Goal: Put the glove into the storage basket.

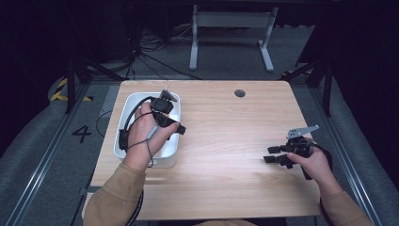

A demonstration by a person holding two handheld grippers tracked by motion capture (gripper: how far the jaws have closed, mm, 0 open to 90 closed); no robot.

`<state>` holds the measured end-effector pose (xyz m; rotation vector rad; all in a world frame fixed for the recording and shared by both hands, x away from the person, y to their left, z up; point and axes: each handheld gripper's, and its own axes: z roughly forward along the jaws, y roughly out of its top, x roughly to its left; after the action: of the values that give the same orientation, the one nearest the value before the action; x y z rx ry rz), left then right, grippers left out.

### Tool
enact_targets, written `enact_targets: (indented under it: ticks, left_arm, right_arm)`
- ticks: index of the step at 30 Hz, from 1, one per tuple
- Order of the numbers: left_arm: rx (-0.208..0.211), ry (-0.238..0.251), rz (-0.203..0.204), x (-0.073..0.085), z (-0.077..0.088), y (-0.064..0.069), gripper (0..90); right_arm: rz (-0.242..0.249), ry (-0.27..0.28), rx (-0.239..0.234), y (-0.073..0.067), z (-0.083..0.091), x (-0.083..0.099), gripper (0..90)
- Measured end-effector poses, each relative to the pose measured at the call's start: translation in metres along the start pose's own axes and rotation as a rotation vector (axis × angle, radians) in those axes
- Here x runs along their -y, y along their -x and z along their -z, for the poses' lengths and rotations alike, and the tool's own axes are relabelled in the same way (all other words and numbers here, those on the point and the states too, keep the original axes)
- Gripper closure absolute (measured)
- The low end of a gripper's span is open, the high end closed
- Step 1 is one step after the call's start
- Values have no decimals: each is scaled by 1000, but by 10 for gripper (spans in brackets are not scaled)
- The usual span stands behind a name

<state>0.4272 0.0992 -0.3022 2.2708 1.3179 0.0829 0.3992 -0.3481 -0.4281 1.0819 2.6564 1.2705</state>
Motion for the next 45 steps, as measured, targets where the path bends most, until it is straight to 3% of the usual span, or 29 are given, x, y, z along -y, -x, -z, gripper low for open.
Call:
enact_targets:
  ticks: [5, 14, 18, 26, 31, 33, 36, 44, 45]
  left_arm:
    - [27, 14, -74, -4, -3, 15, 297]
    - [99, 31, -211, -8, -25, 34, 293]
    - [159, 64, -293, -3, -34, 43, 297]
    - [215, 78, -408, 11, -50, 62, 309]
    - [264, 79, -478, 22, -62, 63, 314]
    - [275, 80, -478, 27, -66, 63, 318]
    - [257, 79, -512, 34, -74, 64, 299]
    - [356, 100, -552, 52, -101, 64, 308]
    - [346, 91, -549, 54, -104, 64, 308]
  right_arm:
    - [1, 4, 6, 0, 2, 2, 431]
    - [-7, 4, 8, 1, 3, 4, 431]
    - [-5, 4, 10, 2, 3, 4, 431]
    - [-8, 3, 9, 3, 3, 5, 428]
    - [-6, 1, 10, 3, 2, 5, 425]
    - [-6, 2, 9, 3, 1, 5, 425]
    - [-6, -3, 10, 3, 0, 5, 421]
    - [-4, -12, 9, 3, -4, 7, 421]
    - [-5, -15, 15, 3, -5, 7, 420]
